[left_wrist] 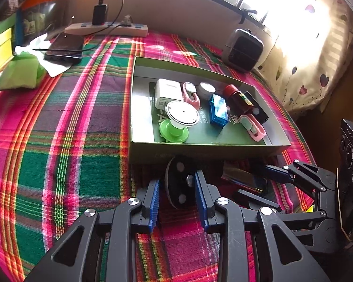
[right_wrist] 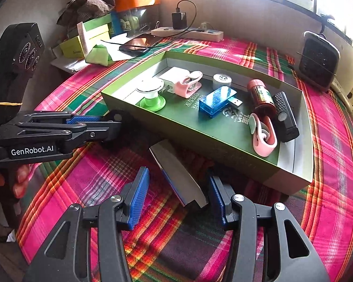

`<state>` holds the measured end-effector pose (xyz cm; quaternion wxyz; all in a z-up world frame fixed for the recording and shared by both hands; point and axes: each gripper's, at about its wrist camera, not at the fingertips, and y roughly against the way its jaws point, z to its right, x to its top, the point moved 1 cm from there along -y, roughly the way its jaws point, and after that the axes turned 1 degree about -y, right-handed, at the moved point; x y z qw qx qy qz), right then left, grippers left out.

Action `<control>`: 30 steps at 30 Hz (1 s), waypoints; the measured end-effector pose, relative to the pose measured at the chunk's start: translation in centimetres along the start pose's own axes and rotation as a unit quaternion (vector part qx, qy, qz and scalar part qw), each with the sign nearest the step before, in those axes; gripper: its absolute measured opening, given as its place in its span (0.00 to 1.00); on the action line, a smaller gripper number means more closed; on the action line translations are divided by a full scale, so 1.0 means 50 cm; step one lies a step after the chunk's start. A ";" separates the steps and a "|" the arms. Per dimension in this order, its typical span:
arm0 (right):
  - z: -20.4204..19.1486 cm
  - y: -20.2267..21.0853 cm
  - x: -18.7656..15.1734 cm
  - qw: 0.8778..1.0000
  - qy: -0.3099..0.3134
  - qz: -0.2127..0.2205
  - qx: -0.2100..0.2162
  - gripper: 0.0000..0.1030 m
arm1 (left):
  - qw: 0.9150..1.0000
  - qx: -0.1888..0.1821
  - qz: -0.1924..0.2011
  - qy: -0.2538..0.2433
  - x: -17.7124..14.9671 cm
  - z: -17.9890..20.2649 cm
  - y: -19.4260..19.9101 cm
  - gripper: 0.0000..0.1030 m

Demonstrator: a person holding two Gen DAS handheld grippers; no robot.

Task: Organize rigid objects
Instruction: 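Grasp the black round key fob with the left tool while the right tool approaches the dark grey case, then grasp the dark grey flat case with the right tool while the left tool lifts the key fob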

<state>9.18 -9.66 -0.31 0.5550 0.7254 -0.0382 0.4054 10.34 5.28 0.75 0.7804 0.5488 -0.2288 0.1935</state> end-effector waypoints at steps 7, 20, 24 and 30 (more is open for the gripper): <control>-0.006 0.000 -0.003 1.000 0.007 0.001 -0.011 0.48 | 1.000 0.000 0.000 0.002 0.000 -0.001 0.000 0.26; -0.020 0.008 -0.011 1.000 0.014 0.002 -0.008 0.28 | 1.000 0.003 0.003 0.005 -0.005 -0.004 0.007 0.26; -0.024 0.009 -0.012 1.000 0.013 0.002 -0.007 0.25 | 1.000 0.005 0.004 0.007 -0.006 -0.008 0.010 0.25; -0.019 0.013 -0.016 1.000 -0.011 0.003 0.005 0.24 | 1.000 0.005 0.005 0.007 -0.010 -0.009 0.013 0.24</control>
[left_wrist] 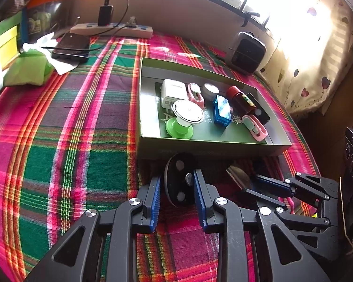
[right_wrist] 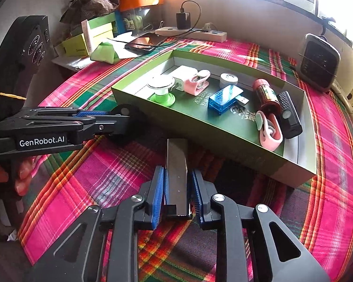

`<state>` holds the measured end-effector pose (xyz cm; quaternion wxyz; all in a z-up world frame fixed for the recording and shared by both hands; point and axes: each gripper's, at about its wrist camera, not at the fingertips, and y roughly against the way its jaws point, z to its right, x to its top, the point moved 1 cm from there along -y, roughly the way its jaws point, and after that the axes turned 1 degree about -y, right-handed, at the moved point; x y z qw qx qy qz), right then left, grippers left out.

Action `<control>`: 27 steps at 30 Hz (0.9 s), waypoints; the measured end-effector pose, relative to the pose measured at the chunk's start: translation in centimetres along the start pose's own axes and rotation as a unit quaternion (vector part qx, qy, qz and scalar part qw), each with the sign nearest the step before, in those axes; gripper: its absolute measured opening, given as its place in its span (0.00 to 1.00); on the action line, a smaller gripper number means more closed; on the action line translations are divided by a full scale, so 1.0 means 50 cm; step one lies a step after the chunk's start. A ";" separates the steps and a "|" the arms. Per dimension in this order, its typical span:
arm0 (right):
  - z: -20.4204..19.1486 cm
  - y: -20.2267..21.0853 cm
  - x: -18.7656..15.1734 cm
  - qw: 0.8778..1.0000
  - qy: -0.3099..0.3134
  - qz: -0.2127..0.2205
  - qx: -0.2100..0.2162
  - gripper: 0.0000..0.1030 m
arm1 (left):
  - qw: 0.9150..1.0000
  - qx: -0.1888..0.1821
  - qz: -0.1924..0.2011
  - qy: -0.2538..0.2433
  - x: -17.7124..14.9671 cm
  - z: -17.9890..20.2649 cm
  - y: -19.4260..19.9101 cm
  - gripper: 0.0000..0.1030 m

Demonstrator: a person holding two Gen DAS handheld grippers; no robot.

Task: Organize rigid objects
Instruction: 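Grasp the dark grey flat case with the right tool while the left tool lifts the key fob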

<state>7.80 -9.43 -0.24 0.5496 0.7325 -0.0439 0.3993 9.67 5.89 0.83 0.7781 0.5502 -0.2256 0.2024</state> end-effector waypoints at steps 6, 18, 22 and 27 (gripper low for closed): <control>-0.003 0.006 -0.003 1.000 -0.008 0.005 0.004 0.24 | 1.000 0.000 0.000 0.000 -0.004 0.002 0.005 0.24; -0.005 0.026 -0.005 0.999 -0.020 0.019 0.015 0.24 | 1.000 0.005 0.011 -0.012 -0.002 0.016 0.031 0.24; -0.005 0.039 -0.003 0.999 -0.024 0.029 0.015 0.24 | 1.000 0.006 0.017 -0.015 0.000 0.021 0.042 0.24; -0.006 0.052 -0.002 0.999 -0.025 0.038 0.014 0.24 | 0.999 0.011 0.025 -0.021 0.003 0.027 0.053 0.24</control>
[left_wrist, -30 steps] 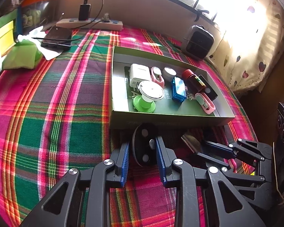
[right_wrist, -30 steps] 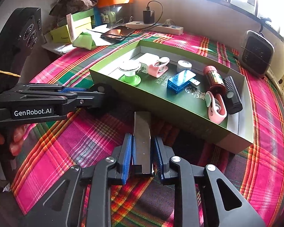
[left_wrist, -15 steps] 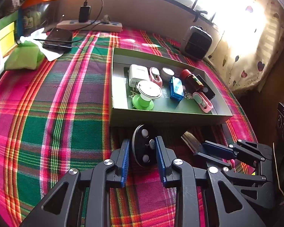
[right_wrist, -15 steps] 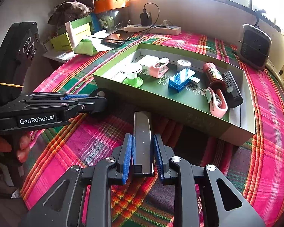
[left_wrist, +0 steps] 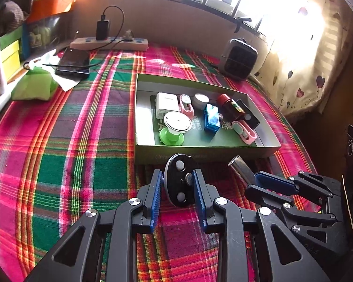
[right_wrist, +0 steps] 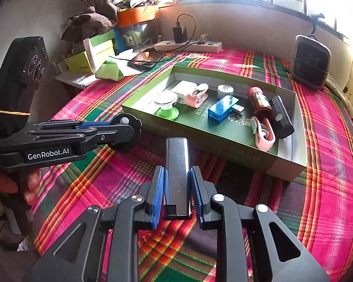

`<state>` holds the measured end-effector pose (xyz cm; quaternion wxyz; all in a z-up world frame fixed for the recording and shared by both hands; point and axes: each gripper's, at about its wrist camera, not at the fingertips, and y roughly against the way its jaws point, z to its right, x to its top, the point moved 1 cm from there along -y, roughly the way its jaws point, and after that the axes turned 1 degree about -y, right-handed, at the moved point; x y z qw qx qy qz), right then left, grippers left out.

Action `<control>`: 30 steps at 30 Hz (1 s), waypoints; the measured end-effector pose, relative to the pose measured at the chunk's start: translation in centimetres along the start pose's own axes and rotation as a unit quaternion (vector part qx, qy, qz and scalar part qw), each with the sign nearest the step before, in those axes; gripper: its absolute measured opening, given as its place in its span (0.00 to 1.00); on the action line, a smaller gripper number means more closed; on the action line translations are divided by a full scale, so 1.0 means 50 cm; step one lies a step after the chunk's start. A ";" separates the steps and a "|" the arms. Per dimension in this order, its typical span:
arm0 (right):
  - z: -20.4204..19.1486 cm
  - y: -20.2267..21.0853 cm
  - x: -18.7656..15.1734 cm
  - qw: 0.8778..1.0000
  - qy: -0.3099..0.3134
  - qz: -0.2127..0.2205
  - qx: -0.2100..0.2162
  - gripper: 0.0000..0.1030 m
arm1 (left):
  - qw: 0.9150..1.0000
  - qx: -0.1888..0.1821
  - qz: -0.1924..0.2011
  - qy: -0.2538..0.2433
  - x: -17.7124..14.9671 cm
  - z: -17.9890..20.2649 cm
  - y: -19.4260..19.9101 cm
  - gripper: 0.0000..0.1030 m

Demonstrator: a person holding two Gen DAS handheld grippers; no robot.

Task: Organize rigid objects
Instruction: 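Grasp the dark grey flat case with the right tool while the left tool lifts the key fob, then carry the key fob with the left tool while the right tool carries the grey case into the box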

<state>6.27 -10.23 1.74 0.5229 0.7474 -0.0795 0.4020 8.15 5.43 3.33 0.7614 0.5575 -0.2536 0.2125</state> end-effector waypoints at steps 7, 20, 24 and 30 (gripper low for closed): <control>0.002 0.022 0.008 1.000 -0.005 0.019 -0.004 0.24 | 1.000 -0.001 0.012 -0.011 0.015 0.013 0.013 0.24; 0.029 0.051 0.041 0.998 -0.019 0.048 -0.026 0.24 | 0.999 0.000 0.031 -0.032 0.063 0.037 0.014 0.24; 0.041 0.055 0.053 0.998 -0.023 0.054 -0.031 0.24 | 0.999 -0.001 0.034 -0.037 0.079 0.044 0.008 0.24; 0.063 0.052 0.069 0.997 -0.033 0.056 -0.041 0.24 | 0.999 -0.001 0.034 -0.042 0.101 0.052 -0.009 0.24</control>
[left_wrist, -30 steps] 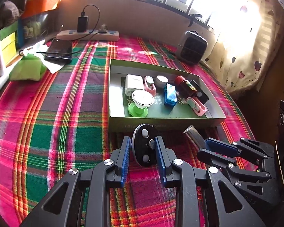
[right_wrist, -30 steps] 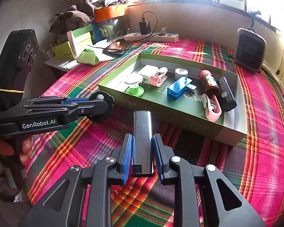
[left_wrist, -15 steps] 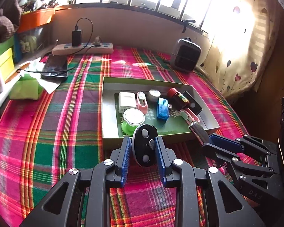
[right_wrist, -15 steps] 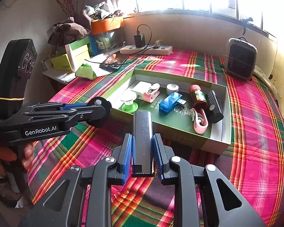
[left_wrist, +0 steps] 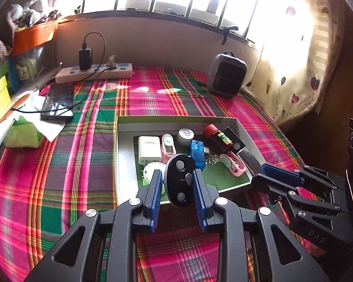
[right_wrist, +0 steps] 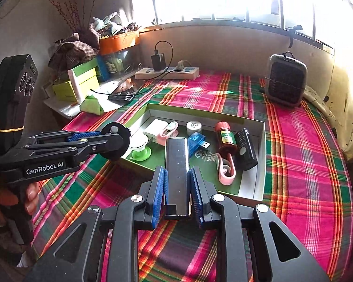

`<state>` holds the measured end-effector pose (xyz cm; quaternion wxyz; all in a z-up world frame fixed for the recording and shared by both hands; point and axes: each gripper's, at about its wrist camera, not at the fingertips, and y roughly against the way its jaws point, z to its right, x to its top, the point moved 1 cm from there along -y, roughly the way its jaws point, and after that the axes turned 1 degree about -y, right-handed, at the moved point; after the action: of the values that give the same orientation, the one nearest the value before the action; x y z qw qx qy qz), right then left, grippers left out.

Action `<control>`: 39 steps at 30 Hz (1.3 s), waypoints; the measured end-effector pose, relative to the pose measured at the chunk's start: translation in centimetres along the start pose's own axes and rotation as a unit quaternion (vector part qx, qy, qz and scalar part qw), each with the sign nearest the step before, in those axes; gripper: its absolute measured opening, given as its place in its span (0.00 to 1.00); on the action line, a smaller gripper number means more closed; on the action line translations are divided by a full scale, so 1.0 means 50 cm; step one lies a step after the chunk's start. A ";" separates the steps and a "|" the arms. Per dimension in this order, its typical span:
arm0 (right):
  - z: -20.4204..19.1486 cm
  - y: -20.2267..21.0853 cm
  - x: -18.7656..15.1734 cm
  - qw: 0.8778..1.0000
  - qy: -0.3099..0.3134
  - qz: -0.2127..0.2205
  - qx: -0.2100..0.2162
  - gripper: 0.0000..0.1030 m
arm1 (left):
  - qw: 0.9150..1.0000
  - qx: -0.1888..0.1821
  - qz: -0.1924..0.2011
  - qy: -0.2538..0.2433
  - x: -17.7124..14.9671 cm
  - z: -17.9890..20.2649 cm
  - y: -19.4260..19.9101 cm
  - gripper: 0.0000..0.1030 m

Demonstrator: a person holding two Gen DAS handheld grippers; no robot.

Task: Organize rigid objects
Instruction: 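Carry the key fob with the left tool while the right tool carries the grey case into the box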

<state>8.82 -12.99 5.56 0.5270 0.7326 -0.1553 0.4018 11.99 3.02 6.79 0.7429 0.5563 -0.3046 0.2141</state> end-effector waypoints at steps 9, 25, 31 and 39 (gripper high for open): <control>0.033 -0.013 0.021 1.000 -0.013 0.003 -0.013 0.24 | 1.000 0.001 -0.002 -0.004 0.023 0.005 -0.024 0.24; 0.079 -0.050 0.049 0.999 -0.028 -0.005 -0.037 0.24 | 1.000 0.009 -0.019 -0.011 0.045 0.009 -0.080 0.24; 0.092 -0.076 0.060 0.998 -0.030 -0.012 -0.045 0.24 | 0.999 0.012 -0.031 -0.013 0.048 0.010 -0.112 0.24; 0.109 -0.105 0.064 0.998 -0.031 -0.025 -0.057 0.24 | 0.999 0.013 -0.046 -0.010 0.046 0.006 -0.145 0.24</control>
<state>16.59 -15.15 3.90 0.5727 0.7173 -0.1759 0.3558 18.37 0.57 3.39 0.7416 0.5813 -0.2832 0.1785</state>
